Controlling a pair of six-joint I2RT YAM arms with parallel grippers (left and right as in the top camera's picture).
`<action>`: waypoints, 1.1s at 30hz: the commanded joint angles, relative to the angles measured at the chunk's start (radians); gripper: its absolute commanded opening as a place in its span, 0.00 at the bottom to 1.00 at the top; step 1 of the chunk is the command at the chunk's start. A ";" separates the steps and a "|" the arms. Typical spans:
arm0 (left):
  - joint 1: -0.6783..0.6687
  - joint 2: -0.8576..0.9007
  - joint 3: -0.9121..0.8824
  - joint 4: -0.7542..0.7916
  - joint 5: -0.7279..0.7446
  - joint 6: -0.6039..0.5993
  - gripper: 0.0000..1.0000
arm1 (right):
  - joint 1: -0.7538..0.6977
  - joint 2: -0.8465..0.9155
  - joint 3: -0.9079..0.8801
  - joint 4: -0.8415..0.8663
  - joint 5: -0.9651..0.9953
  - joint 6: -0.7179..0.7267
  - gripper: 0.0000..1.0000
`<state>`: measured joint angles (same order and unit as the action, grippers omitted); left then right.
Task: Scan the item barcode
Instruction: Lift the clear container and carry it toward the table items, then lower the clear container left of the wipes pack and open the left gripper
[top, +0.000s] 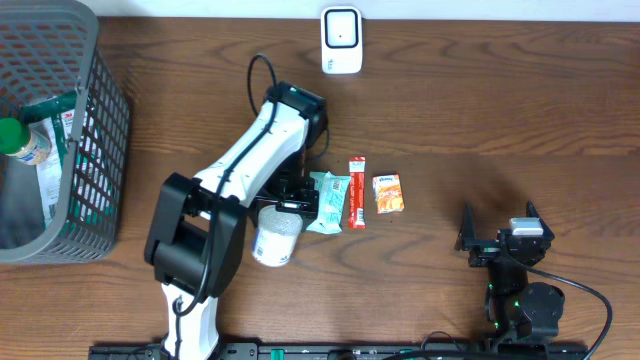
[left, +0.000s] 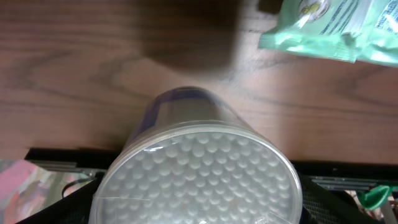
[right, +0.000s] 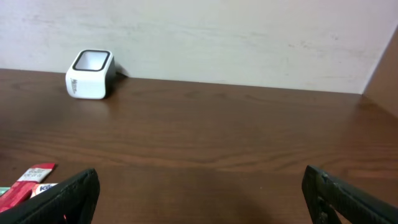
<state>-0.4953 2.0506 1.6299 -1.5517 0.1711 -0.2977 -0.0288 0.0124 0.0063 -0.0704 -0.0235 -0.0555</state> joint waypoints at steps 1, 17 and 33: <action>-0.008 0.027 -0.005 0.010 0.005 0.012 0.59 | -0.009 -0.003 -0.001 -0.004 -0.004 -0.005 0.99; -0.008 0.063 -0.010 0.135 0.005 0.013 0.58 | -0.009 -0.003 -0.001 -0.004 -0.004 -0.005 0.99; 0.004 0.063 -0.051 0.231 -0.006 0.016 0.75 | -0.009 -0.003 -0.001 -0.004 -0.004 -0.005 0.99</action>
<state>-0.5003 2.1029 1.5757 -1.3247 0.1772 -0.2909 -0.0288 0.0124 0.0063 -0.0704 -0.0235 -0.0559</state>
